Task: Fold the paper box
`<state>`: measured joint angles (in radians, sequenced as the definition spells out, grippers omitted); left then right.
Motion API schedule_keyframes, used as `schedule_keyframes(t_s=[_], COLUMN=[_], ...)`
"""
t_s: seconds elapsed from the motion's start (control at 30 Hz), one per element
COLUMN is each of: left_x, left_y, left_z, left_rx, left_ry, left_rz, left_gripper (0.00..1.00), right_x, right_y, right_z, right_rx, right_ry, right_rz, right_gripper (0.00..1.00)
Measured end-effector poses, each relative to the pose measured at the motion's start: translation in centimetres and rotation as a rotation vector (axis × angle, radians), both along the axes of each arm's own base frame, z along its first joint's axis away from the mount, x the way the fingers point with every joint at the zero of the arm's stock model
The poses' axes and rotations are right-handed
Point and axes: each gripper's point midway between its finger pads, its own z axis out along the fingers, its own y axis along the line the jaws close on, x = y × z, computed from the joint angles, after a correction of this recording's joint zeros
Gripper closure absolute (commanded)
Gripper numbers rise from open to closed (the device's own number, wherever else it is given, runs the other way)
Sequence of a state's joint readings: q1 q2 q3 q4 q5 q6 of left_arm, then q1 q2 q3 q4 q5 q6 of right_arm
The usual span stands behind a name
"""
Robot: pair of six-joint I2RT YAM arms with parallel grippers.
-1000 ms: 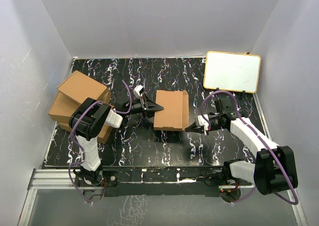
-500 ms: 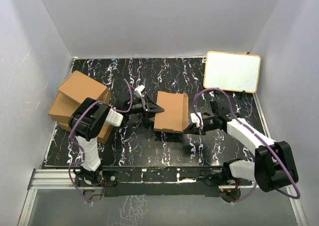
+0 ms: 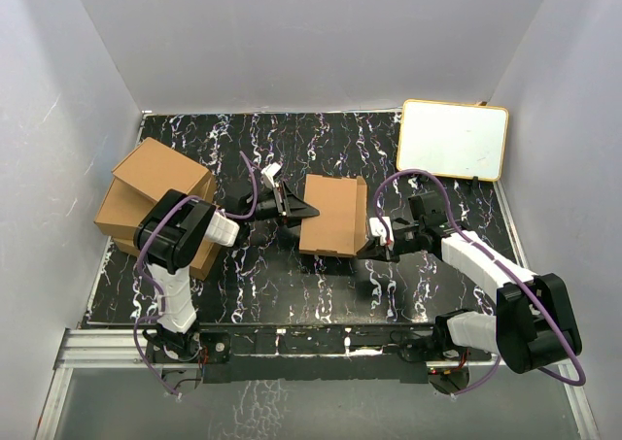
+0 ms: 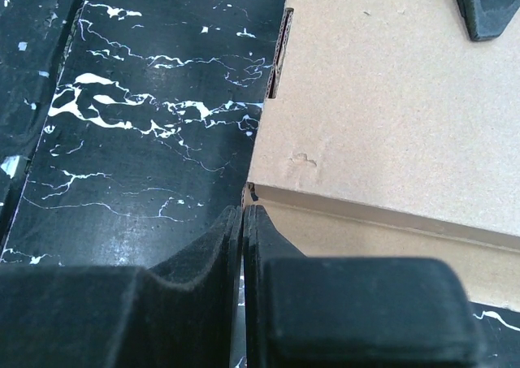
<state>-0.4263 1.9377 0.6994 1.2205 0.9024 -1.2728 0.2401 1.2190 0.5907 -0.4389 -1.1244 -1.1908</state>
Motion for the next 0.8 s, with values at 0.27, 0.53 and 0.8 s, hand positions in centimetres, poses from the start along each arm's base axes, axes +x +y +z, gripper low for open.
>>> schedule_keyframes(t_s=[0.27,0.53,0.8], left_x=[-0.12,-0.33,-0.47], left_y=[0.12,0.13,0.22], left_z=[0.51,0.76,0.6], left_rx=[-0.021,-0.055,-0.052], left_ry=[-0.011,0.009,0.021], left_rz=[-0.012,-0.03,-0.039], left_gripper=[0.94,0.94,0.95], right_x=[-0.03,-0.32,-0.51], right_y=[0.1,0.16,0.25], right_z=[0.16,0.36,0.52], right_rx=[0.009,0.027,0.038], right_ry=[0.004,0.004,0.024], right_rz=[0.002,0.017,0.017], right_gripper=[0.92,0.92,0.92])
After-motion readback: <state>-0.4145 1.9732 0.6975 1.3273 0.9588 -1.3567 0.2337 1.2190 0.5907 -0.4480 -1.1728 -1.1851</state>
